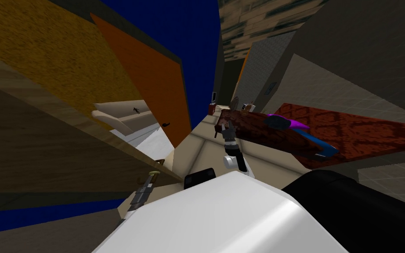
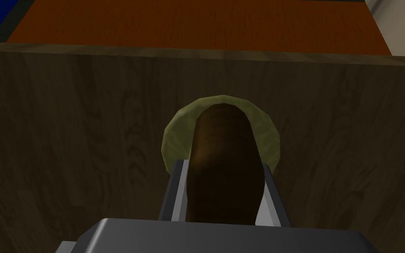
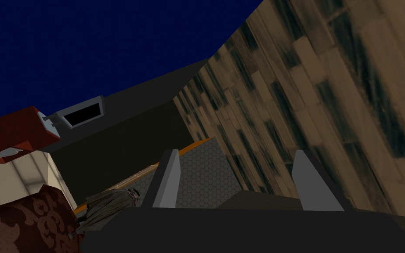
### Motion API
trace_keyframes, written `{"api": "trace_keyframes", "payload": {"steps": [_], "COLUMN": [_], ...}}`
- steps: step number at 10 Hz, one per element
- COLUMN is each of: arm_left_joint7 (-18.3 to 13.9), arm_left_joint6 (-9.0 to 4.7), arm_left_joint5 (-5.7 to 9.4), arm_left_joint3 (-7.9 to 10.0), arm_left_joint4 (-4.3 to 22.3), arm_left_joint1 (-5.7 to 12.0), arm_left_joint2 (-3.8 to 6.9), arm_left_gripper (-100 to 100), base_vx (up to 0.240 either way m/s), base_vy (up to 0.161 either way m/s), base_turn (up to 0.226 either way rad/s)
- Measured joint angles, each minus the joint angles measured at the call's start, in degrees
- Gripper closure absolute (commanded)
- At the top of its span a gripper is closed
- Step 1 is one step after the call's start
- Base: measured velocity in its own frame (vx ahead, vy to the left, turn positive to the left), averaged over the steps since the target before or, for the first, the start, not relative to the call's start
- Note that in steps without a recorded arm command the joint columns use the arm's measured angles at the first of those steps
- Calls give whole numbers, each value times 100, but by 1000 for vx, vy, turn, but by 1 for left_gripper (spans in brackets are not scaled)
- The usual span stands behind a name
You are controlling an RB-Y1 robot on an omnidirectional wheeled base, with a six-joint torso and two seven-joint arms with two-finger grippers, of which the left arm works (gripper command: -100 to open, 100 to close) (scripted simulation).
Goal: Pull the door open
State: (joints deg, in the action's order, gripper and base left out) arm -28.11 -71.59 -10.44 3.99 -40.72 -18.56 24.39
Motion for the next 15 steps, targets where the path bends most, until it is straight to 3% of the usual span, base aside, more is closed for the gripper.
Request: {"api": "trace_keyframes", "payload": {"steps": [2, 3, 4, 5, 6, 7, 9, 11, 12, 13, 14, 15], "arm_left_joint7": [30, 30, 43, 64, 49, 46, 41, 41, 39, 35, 15, 23], "arm_left_joint6": [-206, -191, -303, -536, -540, -630, -776, -959, -981, -951, -839, -804], "arm_left_joint5": [-51, -91, -121, -118, -112, -106, -95, -87, -86, -29, 46, 117], "arm_left_joint3": [-21, -42, -76, -64, -50, -30, 7, 35, 37, 81, 140, 194], "arm_left_joint4": [215, 89, 252, 552, 391, 462, 350, 455, 462, 600, 600, 818], "arm_left_joint1": [91, 25, 76, 119, -11, -81, -353, -449, -457, -330, -259, -88], "arm_left_joint2": [-14, -45, -67, -57, -51, -42, -40, -23, -19, -9, -4, -11], "arm_left_gripper": [100, 100, -100, -100, -100, -100, -100, -100, -100, -100, -100, -100], "base_vx": [73, 44, -31, -61, -93, -100, -68, -20, 37, 82, 97, 90], "base_vy": [-139, -131, 6, 69, 103, 132, 123, 90, -47, -72, -67, -43], "base_turn": [-30, -22, 226, 121, 163, 191, 176, 51, -266, -316, -271, -90]}}
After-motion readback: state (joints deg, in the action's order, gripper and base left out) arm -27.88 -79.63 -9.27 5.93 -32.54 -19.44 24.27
